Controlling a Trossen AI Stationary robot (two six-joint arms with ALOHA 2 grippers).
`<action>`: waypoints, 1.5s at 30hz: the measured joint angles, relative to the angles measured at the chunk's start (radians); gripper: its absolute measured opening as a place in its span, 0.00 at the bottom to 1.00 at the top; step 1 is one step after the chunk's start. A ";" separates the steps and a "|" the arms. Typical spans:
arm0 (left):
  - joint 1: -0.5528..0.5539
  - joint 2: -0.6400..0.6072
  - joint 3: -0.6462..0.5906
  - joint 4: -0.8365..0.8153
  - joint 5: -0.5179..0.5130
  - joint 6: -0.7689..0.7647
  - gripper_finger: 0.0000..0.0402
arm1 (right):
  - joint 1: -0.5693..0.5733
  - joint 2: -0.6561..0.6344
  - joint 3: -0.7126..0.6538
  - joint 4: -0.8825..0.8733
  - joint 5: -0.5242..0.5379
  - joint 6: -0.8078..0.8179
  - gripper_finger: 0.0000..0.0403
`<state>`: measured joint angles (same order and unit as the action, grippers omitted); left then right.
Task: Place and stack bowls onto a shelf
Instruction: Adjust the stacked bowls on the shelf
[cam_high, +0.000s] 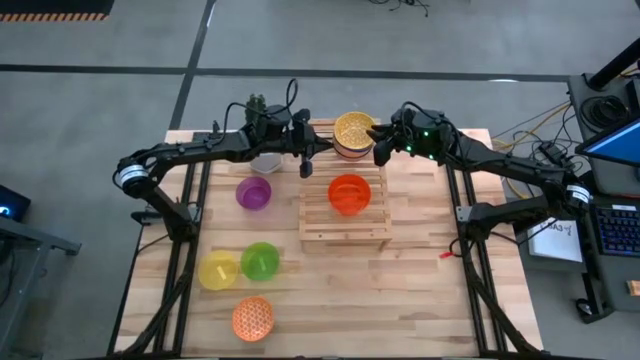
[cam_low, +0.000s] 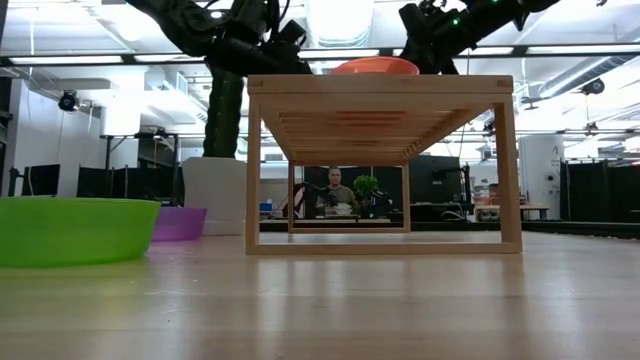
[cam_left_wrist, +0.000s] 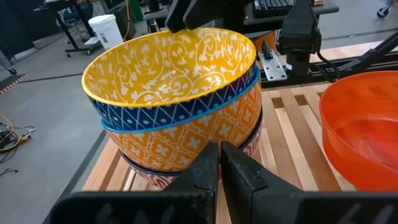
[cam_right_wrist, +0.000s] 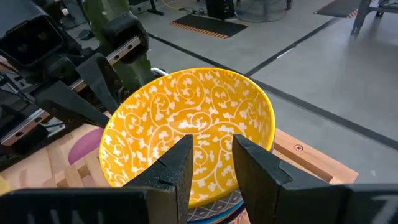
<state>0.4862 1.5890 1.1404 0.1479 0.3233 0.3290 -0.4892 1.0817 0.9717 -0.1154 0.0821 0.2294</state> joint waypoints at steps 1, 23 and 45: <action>0.000 0.000 0.000 -0.003 0.000 0.000 0.00 | 0.000 0.000 -0.002 0.000 0.004 0.006 0.25; -0.002 -0.011 0.000 -0.032 0.033 -0.017 0.00 | 0.000 0.000 -0.030 -0.002 0.051 0.041 0.25; -0.003 0.021 0.000 0.060 -0.006 -0.017 0.00 | 0.000 0.000 -0.030 0.014 0.049 0.020 0.25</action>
<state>0.4835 1.6098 1.1404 0.2083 0.3173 0.3118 -0.4892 1.0817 0.9417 -0.1016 0.1314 0.2494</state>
